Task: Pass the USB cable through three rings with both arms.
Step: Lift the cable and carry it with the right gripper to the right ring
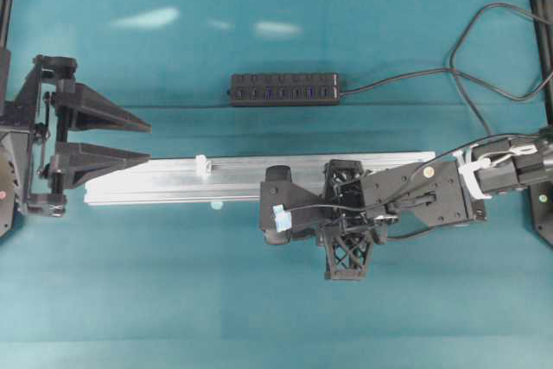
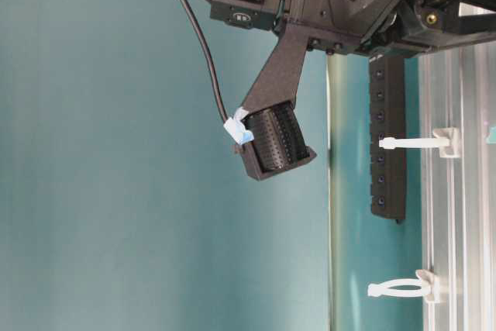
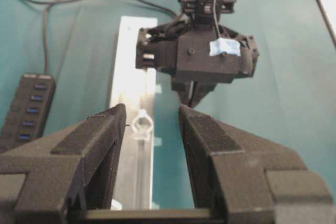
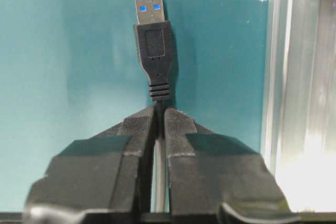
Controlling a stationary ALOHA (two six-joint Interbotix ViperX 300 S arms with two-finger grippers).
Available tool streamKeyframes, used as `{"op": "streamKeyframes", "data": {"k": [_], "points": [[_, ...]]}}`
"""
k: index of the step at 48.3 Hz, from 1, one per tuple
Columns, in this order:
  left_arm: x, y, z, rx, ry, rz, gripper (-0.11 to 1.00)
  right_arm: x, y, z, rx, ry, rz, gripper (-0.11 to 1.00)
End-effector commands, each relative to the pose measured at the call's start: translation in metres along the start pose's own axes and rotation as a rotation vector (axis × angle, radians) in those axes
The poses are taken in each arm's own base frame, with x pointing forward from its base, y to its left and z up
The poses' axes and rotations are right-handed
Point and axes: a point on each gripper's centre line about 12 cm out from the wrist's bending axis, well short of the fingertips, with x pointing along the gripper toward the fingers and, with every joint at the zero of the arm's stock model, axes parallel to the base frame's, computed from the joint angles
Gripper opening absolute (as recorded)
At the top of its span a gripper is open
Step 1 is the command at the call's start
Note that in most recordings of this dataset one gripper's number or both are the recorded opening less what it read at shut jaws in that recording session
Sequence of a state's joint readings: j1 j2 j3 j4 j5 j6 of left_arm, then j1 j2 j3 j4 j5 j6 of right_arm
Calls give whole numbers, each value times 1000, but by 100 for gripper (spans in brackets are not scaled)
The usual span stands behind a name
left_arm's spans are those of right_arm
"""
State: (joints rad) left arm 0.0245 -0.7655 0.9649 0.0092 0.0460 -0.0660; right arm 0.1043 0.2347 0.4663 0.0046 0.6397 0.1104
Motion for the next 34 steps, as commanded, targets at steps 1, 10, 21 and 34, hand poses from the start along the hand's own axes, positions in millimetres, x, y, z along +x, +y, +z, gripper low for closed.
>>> {"op": "streamKeyframes", "data": {"k": [1,10,21,34], "points": [[-1,0,11,1,-31,0,47,-3,-7,4,18,-12,-6,-9],[-1,0,11,1,-31,0,47,-17,-6,11,16,-44,-4,-9],[-1,0,12,-1,-34,1,47,-86,-18,26,-4,-72,-56,-9],[-2,3,14,-2,-41,14,47,-158,-34,23,-43,-15,-186,-9]]}}
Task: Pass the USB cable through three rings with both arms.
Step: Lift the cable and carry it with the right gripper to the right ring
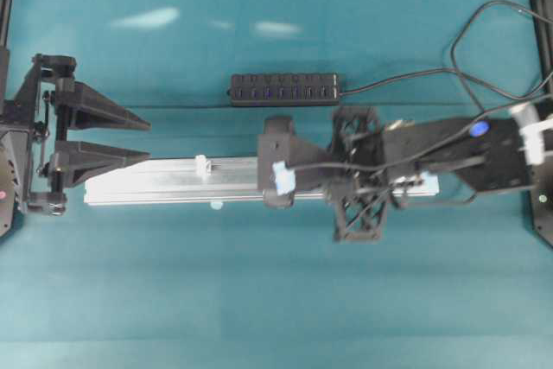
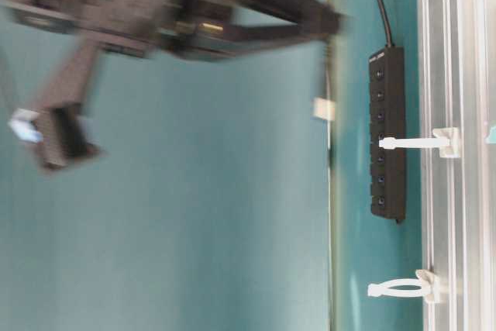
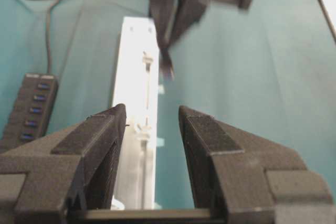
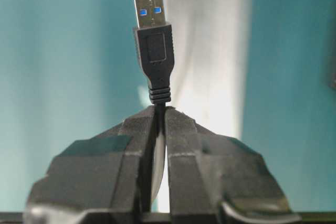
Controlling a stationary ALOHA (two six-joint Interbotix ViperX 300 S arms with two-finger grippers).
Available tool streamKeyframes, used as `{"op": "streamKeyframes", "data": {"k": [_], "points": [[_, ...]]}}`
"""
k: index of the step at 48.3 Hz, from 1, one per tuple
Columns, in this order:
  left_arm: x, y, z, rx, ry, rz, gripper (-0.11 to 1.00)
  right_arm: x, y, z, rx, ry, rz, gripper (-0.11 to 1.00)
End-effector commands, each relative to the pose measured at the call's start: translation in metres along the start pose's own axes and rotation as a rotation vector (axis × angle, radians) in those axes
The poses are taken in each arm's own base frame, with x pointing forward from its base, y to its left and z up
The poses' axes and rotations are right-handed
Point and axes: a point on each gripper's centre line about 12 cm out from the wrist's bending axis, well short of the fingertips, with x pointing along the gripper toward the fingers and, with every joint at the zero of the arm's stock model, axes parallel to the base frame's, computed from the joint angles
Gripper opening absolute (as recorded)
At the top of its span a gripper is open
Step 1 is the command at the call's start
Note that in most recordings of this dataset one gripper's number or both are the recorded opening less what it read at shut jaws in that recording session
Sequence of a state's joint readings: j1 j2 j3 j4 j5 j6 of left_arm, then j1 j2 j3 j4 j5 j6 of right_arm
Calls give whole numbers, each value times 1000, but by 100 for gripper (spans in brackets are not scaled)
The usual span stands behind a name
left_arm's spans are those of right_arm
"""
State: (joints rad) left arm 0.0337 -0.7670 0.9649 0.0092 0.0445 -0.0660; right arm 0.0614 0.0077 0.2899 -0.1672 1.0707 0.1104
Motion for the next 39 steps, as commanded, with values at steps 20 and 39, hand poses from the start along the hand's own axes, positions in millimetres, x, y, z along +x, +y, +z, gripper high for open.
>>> {"op": "streamKeyframes", "data": {"k": [20,39], "points": [[-1,2,13,-2,-34,9,47,-59,-27,-40,-9,72,-144,-9],[0,6,23,-8,-87,25,47,-47,-30,-97,10,94,-144,-9]]}}
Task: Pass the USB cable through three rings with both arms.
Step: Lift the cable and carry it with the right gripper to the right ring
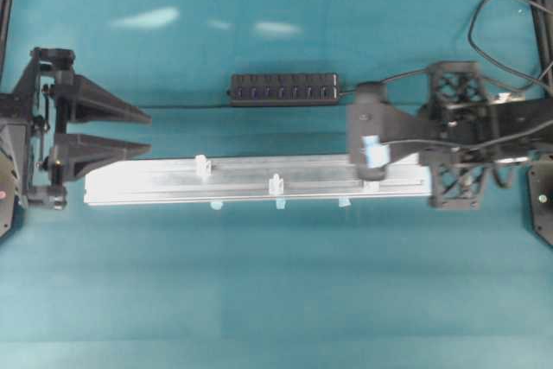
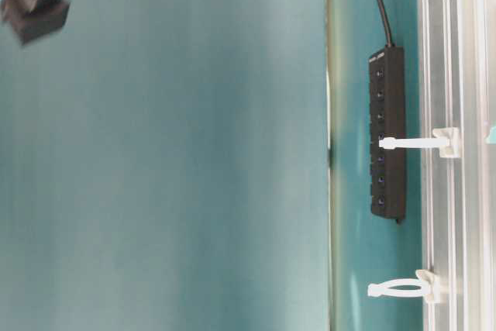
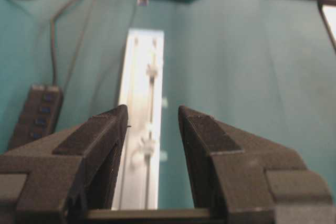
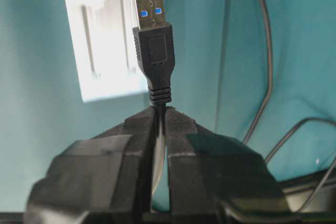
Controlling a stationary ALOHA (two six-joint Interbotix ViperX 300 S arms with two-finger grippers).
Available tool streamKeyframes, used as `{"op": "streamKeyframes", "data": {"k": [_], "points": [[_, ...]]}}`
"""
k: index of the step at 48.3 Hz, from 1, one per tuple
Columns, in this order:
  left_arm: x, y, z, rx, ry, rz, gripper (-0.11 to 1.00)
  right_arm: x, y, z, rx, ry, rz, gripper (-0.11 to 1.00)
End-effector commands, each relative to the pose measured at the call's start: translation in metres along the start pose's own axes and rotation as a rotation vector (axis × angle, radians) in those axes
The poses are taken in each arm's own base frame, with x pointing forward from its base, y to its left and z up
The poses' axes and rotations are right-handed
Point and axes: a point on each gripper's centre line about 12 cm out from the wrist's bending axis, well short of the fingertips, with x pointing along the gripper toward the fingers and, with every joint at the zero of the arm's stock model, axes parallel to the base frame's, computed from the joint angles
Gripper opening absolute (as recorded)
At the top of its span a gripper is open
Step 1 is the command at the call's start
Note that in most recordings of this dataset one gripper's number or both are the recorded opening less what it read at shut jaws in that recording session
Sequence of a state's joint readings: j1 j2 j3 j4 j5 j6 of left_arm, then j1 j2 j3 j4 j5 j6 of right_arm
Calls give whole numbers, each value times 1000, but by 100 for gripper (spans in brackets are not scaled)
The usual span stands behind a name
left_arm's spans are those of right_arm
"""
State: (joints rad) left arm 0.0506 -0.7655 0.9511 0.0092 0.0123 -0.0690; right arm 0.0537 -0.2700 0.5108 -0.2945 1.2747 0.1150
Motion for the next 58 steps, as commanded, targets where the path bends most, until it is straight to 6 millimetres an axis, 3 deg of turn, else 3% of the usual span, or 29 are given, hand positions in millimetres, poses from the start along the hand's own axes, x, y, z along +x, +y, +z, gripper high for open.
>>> {"op": "streamKeyframes", "data": {"k": [1,19,58], "points": [[1,3,14,-1,-42,12,47,-6,-5,-11,48,-45,-1,-9],[18,6,17,-6,-23,22,48,18,7,-44,74,-50,20,-9],[42,7,18,-13,17,28,59,70,30,-60,67,-106,99,-9]]}}
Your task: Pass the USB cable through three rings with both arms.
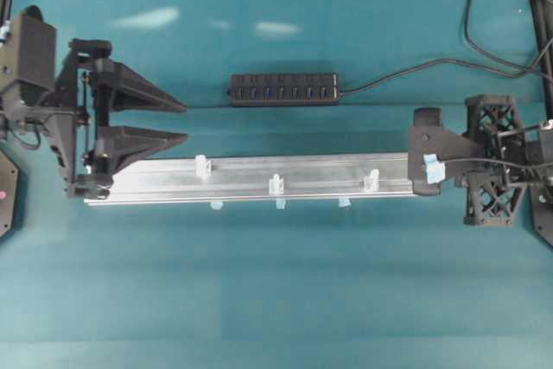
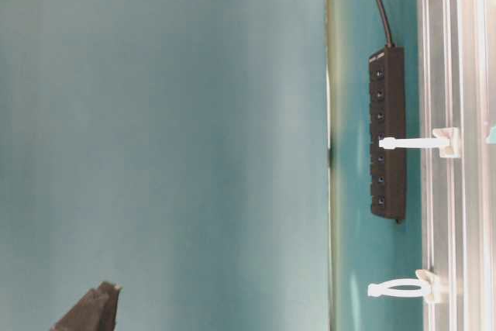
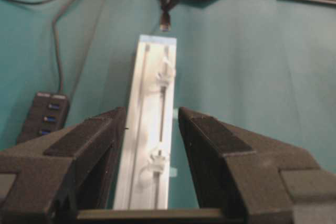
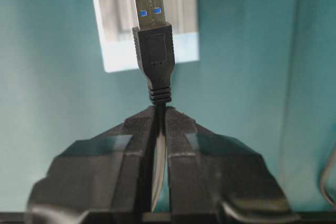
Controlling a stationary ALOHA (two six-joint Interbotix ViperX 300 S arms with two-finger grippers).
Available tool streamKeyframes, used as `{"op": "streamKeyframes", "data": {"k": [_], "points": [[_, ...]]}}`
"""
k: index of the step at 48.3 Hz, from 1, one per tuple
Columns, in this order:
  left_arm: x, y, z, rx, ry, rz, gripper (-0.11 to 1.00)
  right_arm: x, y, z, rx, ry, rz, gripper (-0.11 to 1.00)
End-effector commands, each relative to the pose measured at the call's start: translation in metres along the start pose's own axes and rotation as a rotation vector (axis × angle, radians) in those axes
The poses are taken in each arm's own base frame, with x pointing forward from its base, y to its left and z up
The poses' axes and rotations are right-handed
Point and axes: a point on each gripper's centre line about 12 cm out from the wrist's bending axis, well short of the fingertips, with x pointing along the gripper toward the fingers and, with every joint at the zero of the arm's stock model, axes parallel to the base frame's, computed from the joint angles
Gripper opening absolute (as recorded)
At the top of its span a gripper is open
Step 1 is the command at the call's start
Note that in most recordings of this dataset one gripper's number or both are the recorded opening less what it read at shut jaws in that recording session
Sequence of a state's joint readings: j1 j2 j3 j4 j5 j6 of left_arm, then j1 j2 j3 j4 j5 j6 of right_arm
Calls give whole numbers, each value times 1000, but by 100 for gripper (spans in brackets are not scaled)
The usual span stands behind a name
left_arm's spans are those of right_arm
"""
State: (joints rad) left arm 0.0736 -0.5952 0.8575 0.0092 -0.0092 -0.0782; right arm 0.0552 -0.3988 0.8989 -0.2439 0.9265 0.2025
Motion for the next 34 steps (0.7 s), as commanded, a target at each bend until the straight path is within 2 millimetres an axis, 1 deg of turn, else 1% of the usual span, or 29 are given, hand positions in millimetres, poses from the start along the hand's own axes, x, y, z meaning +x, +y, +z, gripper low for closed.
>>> {"op": "streamKeyframes", "data": {"k": [1,17,25,34], "points": [[3,1,15,0,-36,3,59,2,1,3,23,-25,9,-9],[13,4,14,0,-13,15,64,18,6,9,46,-61,29,-9],[14,4,14,0,-10,16,64,26,7,14,47,-71,36,-9],[14,4,13,0,-9,16,64,31,7,18,49,-79,41,-9]]}}
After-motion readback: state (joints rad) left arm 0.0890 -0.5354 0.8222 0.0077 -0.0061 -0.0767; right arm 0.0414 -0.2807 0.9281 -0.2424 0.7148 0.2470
